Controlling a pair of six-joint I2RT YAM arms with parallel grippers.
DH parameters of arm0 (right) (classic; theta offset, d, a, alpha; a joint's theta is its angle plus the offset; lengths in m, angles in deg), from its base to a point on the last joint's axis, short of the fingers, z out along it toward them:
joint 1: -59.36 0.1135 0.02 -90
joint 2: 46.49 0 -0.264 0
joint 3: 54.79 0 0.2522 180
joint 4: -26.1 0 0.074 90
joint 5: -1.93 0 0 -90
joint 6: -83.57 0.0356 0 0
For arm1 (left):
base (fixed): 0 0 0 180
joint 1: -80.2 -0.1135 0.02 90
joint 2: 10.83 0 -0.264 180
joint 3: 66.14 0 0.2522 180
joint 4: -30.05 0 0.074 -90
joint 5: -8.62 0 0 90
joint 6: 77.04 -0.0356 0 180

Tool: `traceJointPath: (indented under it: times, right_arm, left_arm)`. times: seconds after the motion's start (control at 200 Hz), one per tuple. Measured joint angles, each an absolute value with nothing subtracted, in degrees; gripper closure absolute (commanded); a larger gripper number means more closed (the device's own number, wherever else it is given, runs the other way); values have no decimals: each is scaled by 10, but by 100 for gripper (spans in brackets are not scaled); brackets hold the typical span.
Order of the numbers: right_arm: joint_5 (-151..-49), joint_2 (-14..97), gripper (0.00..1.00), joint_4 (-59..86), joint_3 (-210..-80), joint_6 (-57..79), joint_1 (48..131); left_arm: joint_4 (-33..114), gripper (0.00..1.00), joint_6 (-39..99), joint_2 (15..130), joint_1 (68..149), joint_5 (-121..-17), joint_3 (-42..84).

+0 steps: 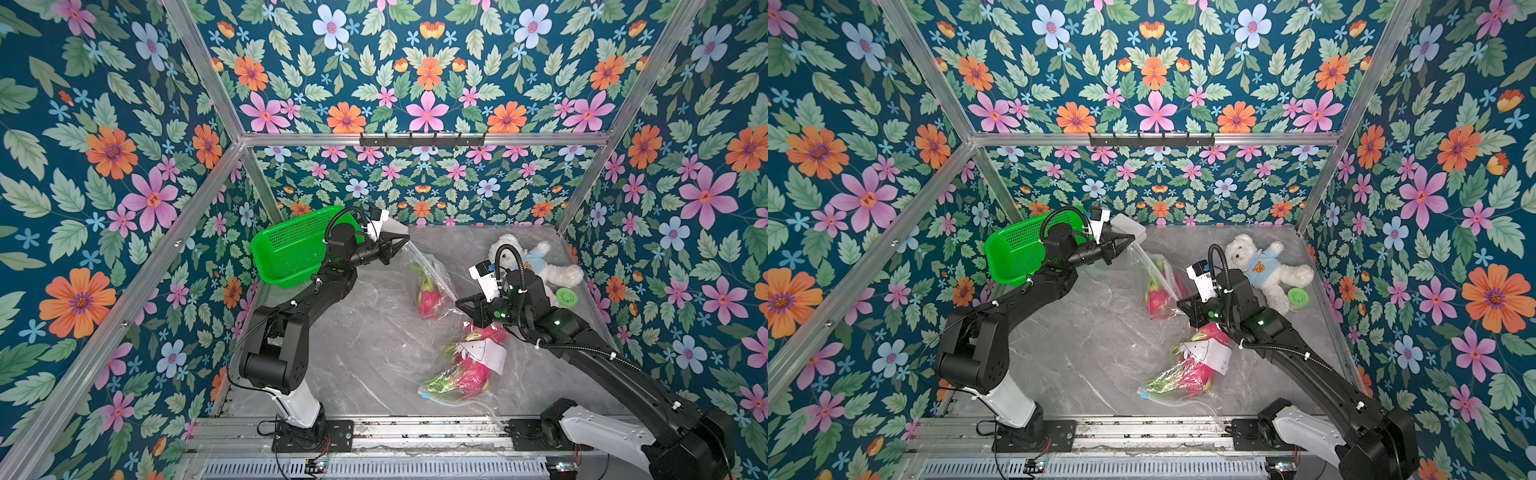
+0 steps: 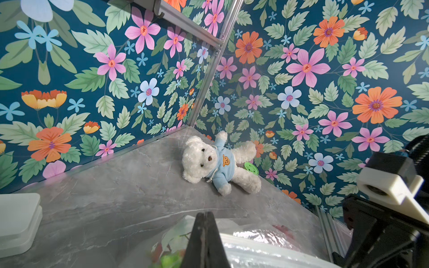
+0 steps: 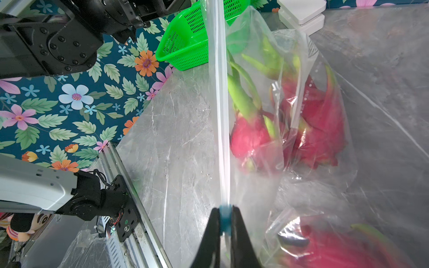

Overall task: Open the zip-top bag and take out the dragon fruit
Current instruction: Unzip the zipper on the zipper food storage bag.

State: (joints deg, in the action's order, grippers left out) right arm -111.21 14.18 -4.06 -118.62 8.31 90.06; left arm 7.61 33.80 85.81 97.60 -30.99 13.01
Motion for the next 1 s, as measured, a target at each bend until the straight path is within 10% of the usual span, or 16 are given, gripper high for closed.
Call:
traceJointPath:
  times: [0.245,0.47,1.0]
  right_arm:
    - [-1104,121,96,-64,-1184,83,901]
    - [-1105,130,53,-97,-1231,83,901]
    - [-1101,261,27,7,-1315,54,867]
  left_arm:
    - [74,100,339,861,976,-306,132]
    - [54,100,344,868,983,-311,134]
    - [-54,100,402,872,992,-219,132]
